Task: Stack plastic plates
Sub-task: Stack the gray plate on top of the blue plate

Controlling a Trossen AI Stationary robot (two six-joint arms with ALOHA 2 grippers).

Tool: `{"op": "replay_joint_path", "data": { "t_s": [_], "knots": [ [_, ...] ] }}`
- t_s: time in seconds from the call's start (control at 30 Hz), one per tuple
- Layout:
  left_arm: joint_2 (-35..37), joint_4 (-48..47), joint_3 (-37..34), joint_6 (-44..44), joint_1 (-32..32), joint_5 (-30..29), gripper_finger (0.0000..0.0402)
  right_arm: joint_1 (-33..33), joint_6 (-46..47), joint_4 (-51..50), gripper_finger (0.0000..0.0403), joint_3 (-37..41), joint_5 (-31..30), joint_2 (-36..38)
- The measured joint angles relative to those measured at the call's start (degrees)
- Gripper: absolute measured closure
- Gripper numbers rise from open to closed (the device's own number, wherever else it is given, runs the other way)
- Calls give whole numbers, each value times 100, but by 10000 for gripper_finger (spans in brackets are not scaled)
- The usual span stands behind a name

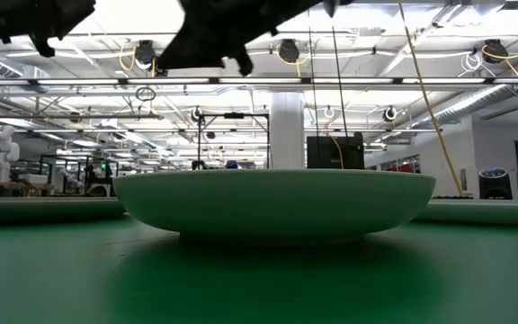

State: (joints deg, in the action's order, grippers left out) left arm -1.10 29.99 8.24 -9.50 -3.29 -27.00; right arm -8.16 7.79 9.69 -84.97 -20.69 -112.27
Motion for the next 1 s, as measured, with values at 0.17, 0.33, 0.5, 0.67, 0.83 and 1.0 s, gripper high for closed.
{"op": "replay_joint_path", "data": {
  "t_s": [0.17, 0.33, 0.5, 0.67, 0.83, 1.0],
  "knots": [
    [-1, -627, 406, 510, 89, 2, 314, 28, 52, 957, 403, -270, 2, -406],
    [-2, -2218, 1130, 536, 200, 260, 314, 122, 198, 1004, 403, -591, 0, -628],
    [-1, -3546, 1825, 569, 255, 494, 314, 287, 437, 726, 403, -940, 65, -863],
    [-2, -4110, 2017, 623, 274, 548, 314, 460, 737, 458, 403, -1310, 396, -1122],
    [-2, -4100, 2017, 628, 274, 551, 314, 593, 707, 276, 403, -1712, 459, -1419],
    [-2, -4098, 2017, 645, 274, 557, 314, 672, 545, -112, 403, -2068, 498, -1671]
  ]
}}
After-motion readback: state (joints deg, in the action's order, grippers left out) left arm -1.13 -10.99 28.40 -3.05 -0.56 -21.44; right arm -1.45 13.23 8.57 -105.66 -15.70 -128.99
